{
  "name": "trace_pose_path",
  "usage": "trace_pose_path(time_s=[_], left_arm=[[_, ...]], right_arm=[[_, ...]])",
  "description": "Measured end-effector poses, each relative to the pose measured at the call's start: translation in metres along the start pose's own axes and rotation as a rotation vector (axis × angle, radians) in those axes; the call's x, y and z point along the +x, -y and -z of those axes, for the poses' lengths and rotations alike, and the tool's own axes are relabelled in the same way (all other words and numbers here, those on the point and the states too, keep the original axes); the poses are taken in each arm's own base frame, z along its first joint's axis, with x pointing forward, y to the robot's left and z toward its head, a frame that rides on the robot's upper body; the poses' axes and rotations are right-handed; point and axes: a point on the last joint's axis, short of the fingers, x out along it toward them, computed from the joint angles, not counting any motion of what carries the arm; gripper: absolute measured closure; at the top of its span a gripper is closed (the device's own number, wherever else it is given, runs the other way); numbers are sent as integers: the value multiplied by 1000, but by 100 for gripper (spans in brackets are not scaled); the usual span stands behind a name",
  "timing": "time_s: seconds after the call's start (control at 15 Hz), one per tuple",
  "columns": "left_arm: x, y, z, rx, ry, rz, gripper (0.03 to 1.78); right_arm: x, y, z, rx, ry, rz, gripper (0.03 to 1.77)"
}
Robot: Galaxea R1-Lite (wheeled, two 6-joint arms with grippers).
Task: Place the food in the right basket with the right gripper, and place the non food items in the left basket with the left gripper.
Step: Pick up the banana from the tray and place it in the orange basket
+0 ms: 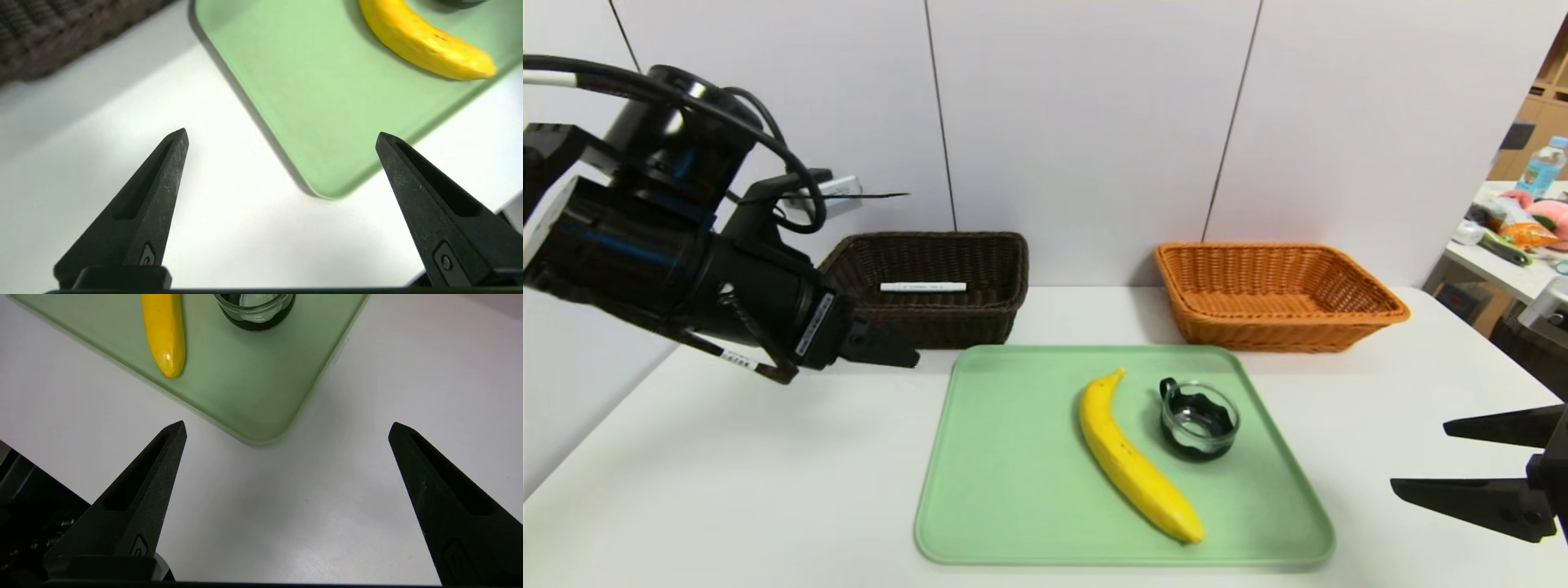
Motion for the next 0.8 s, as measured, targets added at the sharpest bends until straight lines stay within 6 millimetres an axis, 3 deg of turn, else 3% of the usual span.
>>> trace_pose_path(time_s=[0.33, 0.8], left_arm=[[-5, 31, 37, -64, -50, 80, 15], [5, 50, 51, -80, -110, 12, 12]], right_arm=[[0, 1, -9, -12, 14, -5, 9], [9, 6, -38, -33, 5, -24, 9]])
